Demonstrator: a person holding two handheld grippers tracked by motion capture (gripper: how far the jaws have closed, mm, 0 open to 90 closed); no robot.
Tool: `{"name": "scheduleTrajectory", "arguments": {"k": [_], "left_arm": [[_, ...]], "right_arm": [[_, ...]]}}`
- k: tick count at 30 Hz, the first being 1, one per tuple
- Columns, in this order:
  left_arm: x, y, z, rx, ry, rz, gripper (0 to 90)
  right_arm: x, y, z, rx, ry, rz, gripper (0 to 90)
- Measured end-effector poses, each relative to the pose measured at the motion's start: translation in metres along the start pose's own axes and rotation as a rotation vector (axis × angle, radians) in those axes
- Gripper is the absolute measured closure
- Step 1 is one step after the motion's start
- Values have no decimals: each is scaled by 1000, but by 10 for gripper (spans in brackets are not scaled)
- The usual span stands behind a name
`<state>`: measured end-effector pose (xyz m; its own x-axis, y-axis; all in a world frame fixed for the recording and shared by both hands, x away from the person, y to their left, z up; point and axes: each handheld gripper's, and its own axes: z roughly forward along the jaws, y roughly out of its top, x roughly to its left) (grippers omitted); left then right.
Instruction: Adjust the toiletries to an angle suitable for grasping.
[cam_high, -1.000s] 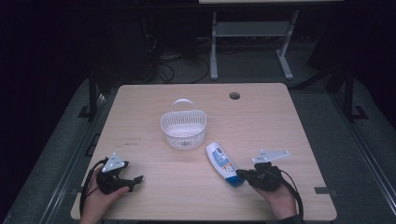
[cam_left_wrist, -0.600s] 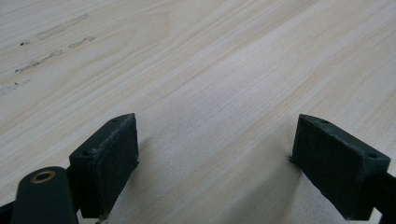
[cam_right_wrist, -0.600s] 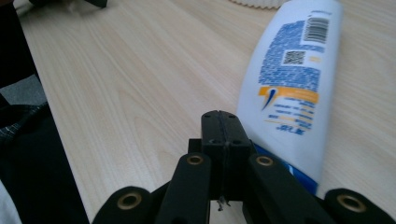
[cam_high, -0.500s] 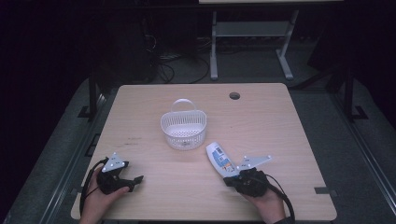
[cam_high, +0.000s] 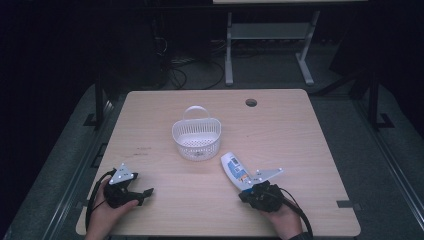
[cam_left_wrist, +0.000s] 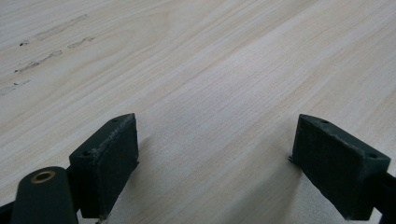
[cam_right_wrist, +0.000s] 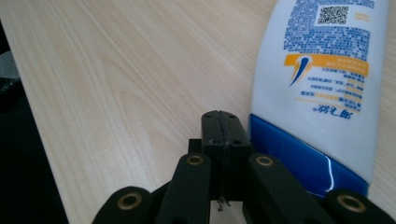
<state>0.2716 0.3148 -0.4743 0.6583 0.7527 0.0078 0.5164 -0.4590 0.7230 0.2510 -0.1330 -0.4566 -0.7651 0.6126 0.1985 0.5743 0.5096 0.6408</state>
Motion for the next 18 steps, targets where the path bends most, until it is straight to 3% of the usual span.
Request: {"name": "scheduleTrajectory", "arguments": {"k": [18], "left_arm": [[0,0,0,-1,-2,1,135]], "right_arm": [[-22,-4,-8,-6,-54,44,894]]}}
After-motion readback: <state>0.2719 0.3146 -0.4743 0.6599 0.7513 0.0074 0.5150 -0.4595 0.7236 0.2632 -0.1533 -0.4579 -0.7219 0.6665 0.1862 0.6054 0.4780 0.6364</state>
